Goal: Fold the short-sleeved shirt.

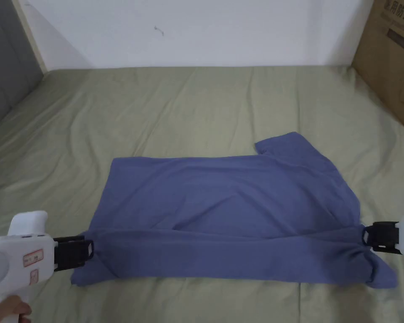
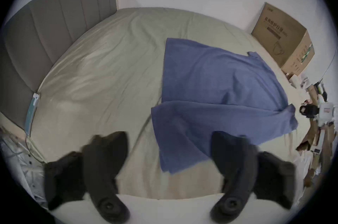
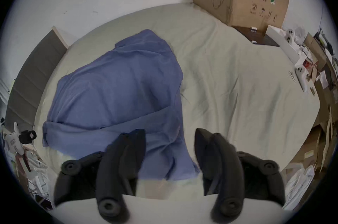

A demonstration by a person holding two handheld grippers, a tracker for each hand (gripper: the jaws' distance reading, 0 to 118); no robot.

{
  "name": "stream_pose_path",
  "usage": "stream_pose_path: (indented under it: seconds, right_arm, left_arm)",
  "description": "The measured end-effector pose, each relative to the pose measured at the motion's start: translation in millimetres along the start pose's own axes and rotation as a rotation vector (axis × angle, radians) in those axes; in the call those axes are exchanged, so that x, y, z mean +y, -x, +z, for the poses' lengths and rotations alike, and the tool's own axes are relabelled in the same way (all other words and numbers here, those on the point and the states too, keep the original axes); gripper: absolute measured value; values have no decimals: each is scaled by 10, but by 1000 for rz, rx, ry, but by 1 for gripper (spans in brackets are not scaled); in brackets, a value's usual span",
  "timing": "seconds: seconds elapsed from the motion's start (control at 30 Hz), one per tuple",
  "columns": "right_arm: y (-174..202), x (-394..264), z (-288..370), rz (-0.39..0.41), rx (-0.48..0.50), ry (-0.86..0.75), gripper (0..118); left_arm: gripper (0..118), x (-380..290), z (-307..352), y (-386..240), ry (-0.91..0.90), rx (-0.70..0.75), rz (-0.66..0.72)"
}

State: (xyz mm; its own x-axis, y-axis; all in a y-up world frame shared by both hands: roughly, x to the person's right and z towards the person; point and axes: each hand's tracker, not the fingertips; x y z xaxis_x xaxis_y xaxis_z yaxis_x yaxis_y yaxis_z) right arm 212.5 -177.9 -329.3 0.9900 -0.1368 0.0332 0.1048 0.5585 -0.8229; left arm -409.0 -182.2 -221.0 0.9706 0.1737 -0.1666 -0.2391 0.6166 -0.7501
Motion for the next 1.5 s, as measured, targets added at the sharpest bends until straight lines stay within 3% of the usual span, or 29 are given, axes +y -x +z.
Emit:
stream_pose_path:
  seconds: [0.03,0.07,0.1,0.17,0.33,0.37,0.4,0.43,0.47,0.5,0.53,0.67,0.7,0.73,0.77,1.07,1.1,1.17,1.2,1.3,1.37,1.4,1.43,1.47,1.5]
  right_arm:
    - [20,-61,58,0,0,2,33]
    - [34,-130,94,-1,2,-5,7]
    - [33,-206,177,-12,6,-12,2]
    - [37,-370,200,-32,32,2,0]
    - [53,-643,96,-72,46,53,0]
    - [50,-665,91,-73,51,52,0]
    - [60,-685,92,-75,52,50,0]
    - [73,-691,96,-74,52,50,0]
    - [80,-695,93,-74,51,51,0]
    - [123,-732,139,-75,48,50,0]
    - [125,-734,145,-74,47,53,0]
    - [96,-726,124,-80,29,56,0]
    - [79,-727,119,-89,29,57,0]
    - [66,-731,117,-99,30,58,0]
    - [76,-747,138,-105,31,60,0]
    - [-2,-756,129,-132,38,52,0]
    - [2,-723,139,-126,40,42,5]
    - [7,-642,91,-111,34,33,69]
    - [2,-604,51,-111,30,34,90]
    - [-82,-497,-147,-139,29,41,87]
    - [-126,-470,-272,-157,28,61,80]
    - [-136,-478,-342,-155,27,70,65]
    - [-144,-489,-474,-145,13,103,29]
    - [-130,-520,-572,-136,19,156,13]
    - [-98,-561,-599,-164,44,160,12]
  left_arm:
    - [61,-85,81,-4,-2,-1,9]
    - [31,-189,198,-121,2,-2,5]
    - [5,-307,256,-160,3,0,5]
    - [0,-576,369,-234,-29,11,-18]
    - [0,-844,215,-152,-6,33,12]
    - [6,-831,180,-148,-5,53,16]
    - [27,-800,159,-154,-4,67,20]
    - [71,-772,132,-157,-11,77,20]
    - [101,-753,47,-156,-24,88,19]
    - [115,-710,-15,-172,-29,116,17]
    - [113,-663,-33,-183,-34,125,14]
    - [96,-475,-261,-87,-9,80,42]
    - [79,-448,-322,-75,5,58,47]
    - [36,-423,-388,-66,13,42,50]
    - [2,-410,-445,-71,28,46,39]
    - [2,-360,-406,-34,42,45,-7]
    - [2,-338,-395,-43,44,47,-14]
    - [2,-305,-320,-69,44,45,-16]
    - [2,-281,-322,-76,47,44,-17]
    - [2,-275,-323,-90,49,50,-25]
    - [2,-264,-323,-101,57,54,-33]
    - [2,-292,-356,-39,58,54,-36]
    - [2,-295,-362,-29,59,53,-37]
    - [2,-292,-364,-28,62,52,-39]
    - [2,-286,-365,-27,65,52,-41]
